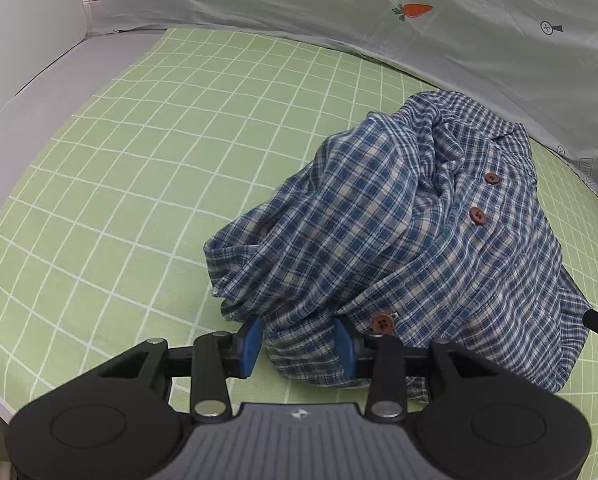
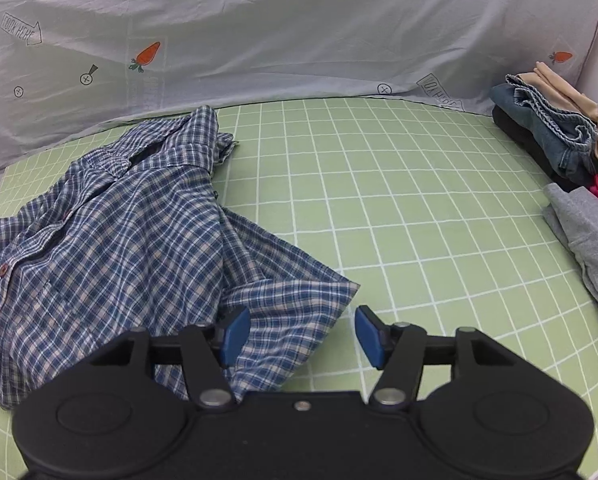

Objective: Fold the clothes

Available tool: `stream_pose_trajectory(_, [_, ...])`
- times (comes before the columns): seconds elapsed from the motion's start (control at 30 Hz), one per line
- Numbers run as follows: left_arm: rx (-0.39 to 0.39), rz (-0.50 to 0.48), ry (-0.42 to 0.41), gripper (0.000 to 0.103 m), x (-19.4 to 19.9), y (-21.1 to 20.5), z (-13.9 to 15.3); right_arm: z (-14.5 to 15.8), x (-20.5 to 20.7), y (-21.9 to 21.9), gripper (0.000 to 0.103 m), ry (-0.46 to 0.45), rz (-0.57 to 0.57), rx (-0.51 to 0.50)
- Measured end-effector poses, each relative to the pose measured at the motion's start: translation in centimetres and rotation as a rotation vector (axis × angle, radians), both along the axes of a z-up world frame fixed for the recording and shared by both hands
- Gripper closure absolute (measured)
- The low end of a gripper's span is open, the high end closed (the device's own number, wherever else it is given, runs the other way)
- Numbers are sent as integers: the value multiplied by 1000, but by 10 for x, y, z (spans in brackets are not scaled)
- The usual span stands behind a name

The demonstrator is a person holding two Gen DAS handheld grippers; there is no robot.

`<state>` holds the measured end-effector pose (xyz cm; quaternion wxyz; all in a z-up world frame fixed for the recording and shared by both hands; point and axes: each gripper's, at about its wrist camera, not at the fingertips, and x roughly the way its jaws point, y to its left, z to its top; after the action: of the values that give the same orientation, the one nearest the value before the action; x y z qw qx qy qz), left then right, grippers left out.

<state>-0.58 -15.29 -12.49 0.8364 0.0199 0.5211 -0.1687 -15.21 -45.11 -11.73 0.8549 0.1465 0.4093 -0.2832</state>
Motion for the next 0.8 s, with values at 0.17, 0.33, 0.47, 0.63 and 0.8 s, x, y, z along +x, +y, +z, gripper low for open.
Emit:
stream_pose_trajectory(0.17, [19, 35, 29, 62, 21, -16, -13, -17, 13, -26, 42, 50, -6, 32])
stream_pose_trajectory(0.33, [74, 22, 16, 62, 49, -42, -22, -32, 35, -51, 41, 66, -20, 71])
stream_pose_trajectory(0.47, [113, -17, -7, 63, 80, -69, -24, -44, 46, -64, 66, 74, -34, 88])
stream_pose_trajectory(0.63, [135, -128, -79, 64, 115, -125, -29, -52, 36, -79, 70, 92, -106, 70])
stream_pose_trajectory(0.8, [108, -186, -127, 62, 139, -182, -33, -50, 27, -90, 70, 109, -169, 36])
